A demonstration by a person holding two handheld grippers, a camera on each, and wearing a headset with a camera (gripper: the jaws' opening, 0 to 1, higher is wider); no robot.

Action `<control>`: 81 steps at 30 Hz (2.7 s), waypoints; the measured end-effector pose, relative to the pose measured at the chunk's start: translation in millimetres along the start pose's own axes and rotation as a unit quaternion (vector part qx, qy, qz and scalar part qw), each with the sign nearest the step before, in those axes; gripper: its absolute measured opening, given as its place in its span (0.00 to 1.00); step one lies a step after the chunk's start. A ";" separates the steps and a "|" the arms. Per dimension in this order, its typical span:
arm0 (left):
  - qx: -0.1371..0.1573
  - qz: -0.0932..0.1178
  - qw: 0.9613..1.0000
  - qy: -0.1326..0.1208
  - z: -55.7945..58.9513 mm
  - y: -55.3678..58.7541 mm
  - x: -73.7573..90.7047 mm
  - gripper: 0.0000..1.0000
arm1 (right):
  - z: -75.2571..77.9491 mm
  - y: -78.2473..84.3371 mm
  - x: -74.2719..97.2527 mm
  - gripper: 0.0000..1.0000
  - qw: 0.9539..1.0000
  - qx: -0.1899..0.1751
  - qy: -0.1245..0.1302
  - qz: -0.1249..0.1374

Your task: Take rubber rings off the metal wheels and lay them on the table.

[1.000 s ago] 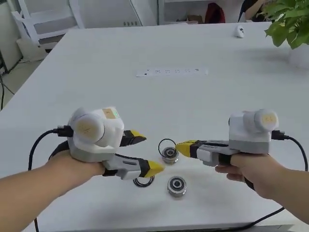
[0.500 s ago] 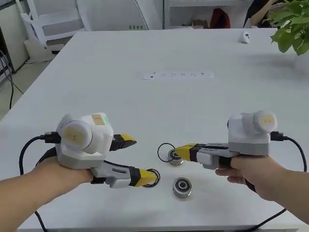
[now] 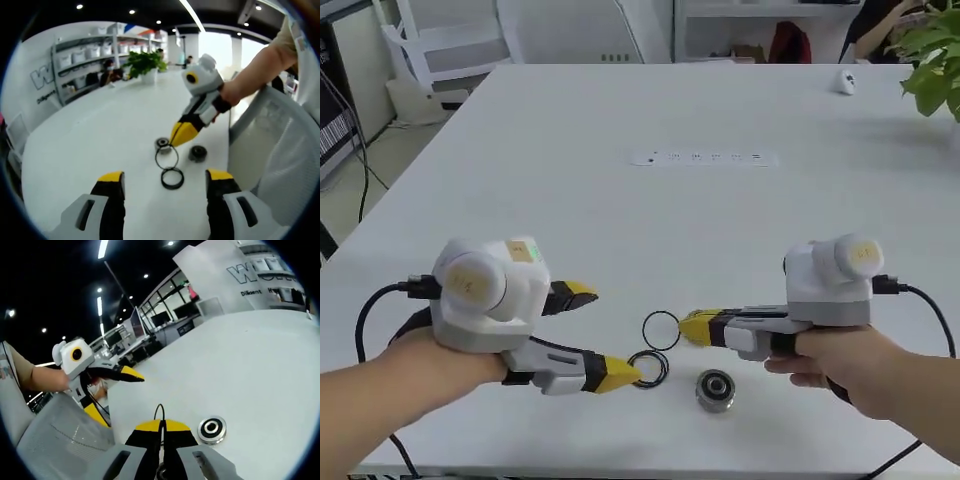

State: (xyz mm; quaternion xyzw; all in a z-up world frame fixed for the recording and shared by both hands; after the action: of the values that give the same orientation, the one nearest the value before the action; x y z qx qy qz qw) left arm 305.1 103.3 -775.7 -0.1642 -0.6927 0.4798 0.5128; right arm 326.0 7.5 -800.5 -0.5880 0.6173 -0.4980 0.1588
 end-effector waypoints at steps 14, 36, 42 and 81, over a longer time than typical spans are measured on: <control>0.008 -0.005 1.000 0.000 -5.2 8.8 6.5 0.66 | 3.1 18.5 -12.2 0.00 0.999 -0.021 -0.012 -0.044; 0.018 -0.017 1.000 0.005 -7.8 17.2 1.5 0.66 | 9.8 31.2 -19.9 0.00 0.997 -0.036 -0.009 -0.070; 0.021 -0.018 1.000 0.005 -8.2 18.3 1.0 0.66 | 10.9 32.0 -20.4 0.00 0.997 -0.031 -0.005 -0.072; 0.009 -0.010 1.000 0.002 -4.9 1.0 13.2 0.68 | -3.2 -14.6 15.2 0.40 0.999 0.052 0.014 0.003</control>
State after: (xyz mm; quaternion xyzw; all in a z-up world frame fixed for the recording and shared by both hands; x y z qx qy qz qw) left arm 303.6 115.7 -769.1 -0.1539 -0.6886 0.4807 0.5206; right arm 327.9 -1.8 -781.4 -0.5699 0.5947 -0.5371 0.1822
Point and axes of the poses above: the centre of the closed fingertips' face, and the gripper's own axes: x roughly backward along the fingers, z roughly to its right, y roughly out of its underside, the point moved 3 cm from there along x, roughly backward along the fingers, and after that the axes turned 2 degrees about y, right-handed, at the moved point
